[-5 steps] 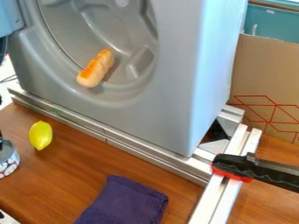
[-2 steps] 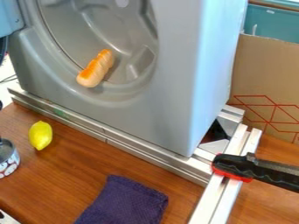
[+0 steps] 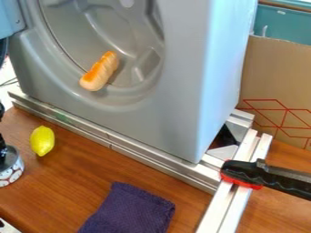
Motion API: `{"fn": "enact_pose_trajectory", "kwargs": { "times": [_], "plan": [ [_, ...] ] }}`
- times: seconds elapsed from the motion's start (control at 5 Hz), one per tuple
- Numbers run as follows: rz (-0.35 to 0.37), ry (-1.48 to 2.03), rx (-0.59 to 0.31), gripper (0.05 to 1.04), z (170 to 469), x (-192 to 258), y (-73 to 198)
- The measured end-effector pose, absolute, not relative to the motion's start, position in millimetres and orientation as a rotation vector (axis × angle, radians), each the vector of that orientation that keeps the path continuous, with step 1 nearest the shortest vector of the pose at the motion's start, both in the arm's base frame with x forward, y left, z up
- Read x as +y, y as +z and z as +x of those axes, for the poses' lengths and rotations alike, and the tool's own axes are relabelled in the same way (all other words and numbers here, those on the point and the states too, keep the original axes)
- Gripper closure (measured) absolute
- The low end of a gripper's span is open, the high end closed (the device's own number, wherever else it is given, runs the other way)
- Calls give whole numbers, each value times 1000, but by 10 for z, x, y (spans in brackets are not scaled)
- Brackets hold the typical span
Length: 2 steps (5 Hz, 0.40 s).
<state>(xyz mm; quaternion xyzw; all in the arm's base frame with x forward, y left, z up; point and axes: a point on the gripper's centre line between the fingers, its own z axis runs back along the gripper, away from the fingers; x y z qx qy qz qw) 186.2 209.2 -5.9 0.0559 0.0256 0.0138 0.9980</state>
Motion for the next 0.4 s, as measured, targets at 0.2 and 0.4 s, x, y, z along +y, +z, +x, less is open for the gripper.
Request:
{"fn": "enact_pose_trajectory", "kwargs": {
  "times": [0.2,0.4],
  "plan": [
    [88,-20,54,83,1938,1867,-76],
    [83,-34,63,83,2015,1646,-86]
  ]
}}
